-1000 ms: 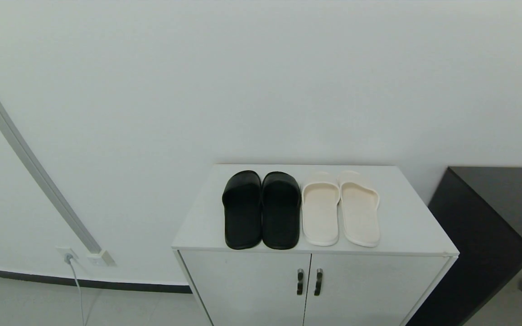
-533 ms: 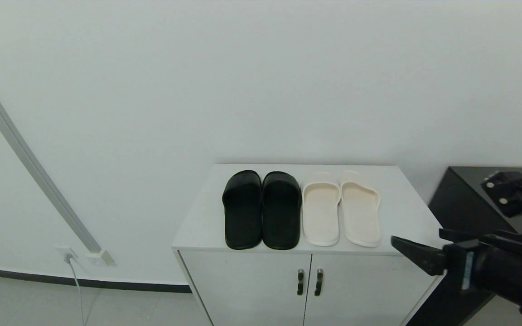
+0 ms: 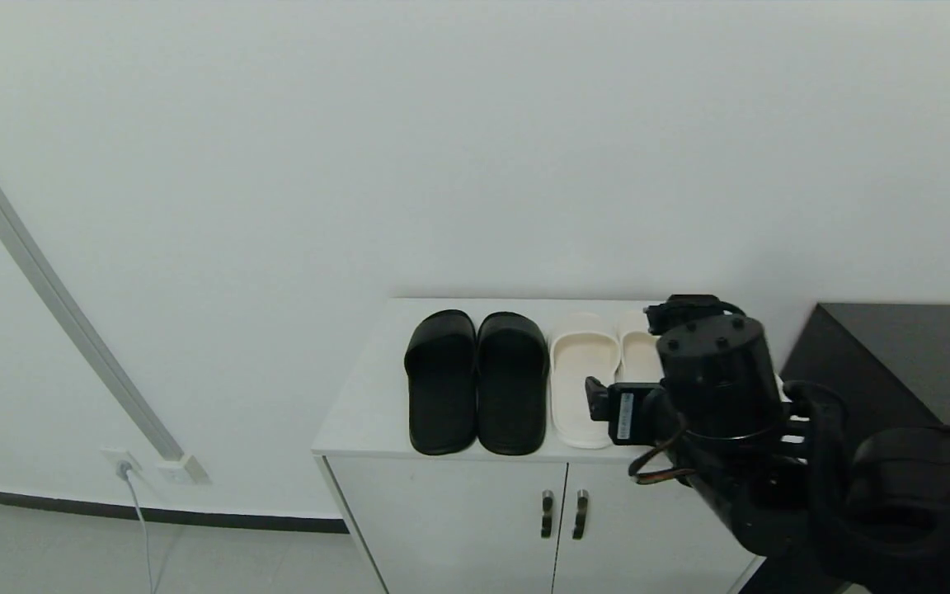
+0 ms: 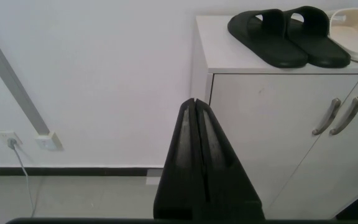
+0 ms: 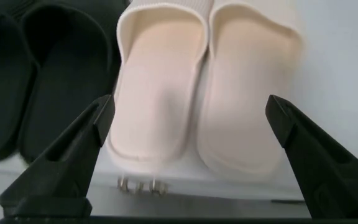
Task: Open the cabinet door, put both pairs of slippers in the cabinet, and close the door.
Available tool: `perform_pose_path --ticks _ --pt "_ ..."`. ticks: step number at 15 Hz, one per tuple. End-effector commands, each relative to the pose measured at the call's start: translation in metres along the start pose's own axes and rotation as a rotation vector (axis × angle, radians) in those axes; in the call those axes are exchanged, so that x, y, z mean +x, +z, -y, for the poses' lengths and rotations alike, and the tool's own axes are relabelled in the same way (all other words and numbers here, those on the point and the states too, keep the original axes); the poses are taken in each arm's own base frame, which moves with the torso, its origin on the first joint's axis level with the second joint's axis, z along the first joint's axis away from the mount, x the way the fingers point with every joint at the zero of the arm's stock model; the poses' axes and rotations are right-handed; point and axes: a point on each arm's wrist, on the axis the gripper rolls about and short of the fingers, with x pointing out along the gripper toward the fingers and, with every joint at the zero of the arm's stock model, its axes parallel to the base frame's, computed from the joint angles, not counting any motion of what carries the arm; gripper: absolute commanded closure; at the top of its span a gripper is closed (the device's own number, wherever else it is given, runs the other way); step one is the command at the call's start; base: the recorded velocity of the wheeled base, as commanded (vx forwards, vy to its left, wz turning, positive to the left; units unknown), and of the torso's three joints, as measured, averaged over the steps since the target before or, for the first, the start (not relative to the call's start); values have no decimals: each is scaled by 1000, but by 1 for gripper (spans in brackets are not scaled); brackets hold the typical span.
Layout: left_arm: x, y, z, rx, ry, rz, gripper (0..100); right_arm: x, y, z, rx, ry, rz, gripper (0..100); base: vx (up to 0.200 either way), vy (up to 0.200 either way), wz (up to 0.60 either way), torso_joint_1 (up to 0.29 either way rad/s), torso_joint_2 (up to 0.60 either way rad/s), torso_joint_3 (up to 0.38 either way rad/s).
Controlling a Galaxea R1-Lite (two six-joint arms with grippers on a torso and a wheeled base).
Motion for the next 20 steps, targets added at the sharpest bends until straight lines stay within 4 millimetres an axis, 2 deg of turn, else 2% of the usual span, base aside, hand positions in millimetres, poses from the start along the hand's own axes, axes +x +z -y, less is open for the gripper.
perform_pose_path --ticks 1,5,11,14,18,19,20 --pt "0 0 0 0 -1 -1 100 37 -26 -16 -36 -46 -29 0 0 0 0 0 0 0" --pt "0 0 0 -2 -1 1 100 79 -34 -8 -31 -101 30 0 0 0 0 0 0 0" --pt "0 0 0 -2 -1 1 100 125 -31 1 -57 -100 93 0 0 0 0 0 0 0" --pt "0 0 0 -2 -1 1 100 143 -15 5 -32 -93 113 0 0 0 0 0 0 0" --pt "0 0 0 -2 -1 1 100 149 -8 8 -26 -106 106 0 0 0 0 0 0 0" --pt "0 0 0 -2 -1 1 100 151 -9 9 -26 -109 99 100 0 0 0 0 0 0" --pt "0 0 0 -2 -1 1 100 154 -11 10 -26 -112 98 100 0 0 0 0 0 0"
